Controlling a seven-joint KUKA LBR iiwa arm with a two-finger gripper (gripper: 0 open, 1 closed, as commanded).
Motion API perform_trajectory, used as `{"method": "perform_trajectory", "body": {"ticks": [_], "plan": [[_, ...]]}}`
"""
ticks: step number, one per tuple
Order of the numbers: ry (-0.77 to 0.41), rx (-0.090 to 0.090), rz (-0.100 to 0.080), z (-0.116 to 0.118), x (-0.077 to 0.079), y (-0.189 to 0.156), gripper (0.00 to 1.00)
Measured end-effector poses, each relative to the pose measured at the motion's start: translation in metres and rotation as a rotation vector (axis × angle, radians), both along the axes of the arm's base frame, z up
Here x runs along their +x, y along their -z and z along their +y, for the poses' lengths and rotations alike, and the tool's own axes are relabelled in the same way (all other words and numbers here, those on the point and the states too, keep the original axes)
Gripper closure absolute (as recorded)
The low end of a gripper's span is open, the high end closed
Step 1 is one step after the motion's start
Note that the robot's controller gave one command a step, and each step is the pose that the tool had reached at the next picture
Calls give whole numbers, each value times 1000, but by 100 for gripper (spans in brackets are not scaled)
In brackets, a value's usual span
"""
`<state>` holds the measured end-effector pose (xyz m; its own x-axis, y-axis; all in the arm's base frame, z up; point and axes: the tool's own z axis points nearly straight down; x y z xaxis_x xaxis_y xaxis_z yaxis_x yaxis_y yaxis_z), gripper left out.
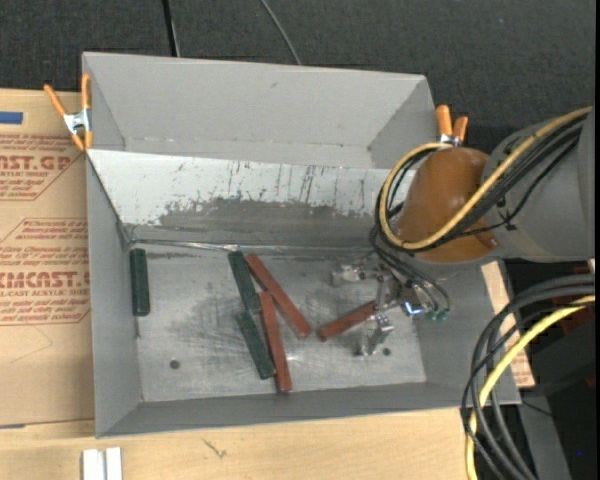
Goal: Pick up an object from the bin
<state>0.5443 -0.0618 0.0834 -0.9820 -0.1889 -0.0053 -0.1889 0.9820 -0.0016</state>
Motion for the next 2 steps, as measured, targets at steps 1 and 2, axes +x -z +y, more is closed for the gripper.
{"method": "perform_trajectory", "body": {"ticks": [1,2], "plan": [[74,-2,2,6,-7,10,100],[73,-2,2,6,-7,11,100]]}}
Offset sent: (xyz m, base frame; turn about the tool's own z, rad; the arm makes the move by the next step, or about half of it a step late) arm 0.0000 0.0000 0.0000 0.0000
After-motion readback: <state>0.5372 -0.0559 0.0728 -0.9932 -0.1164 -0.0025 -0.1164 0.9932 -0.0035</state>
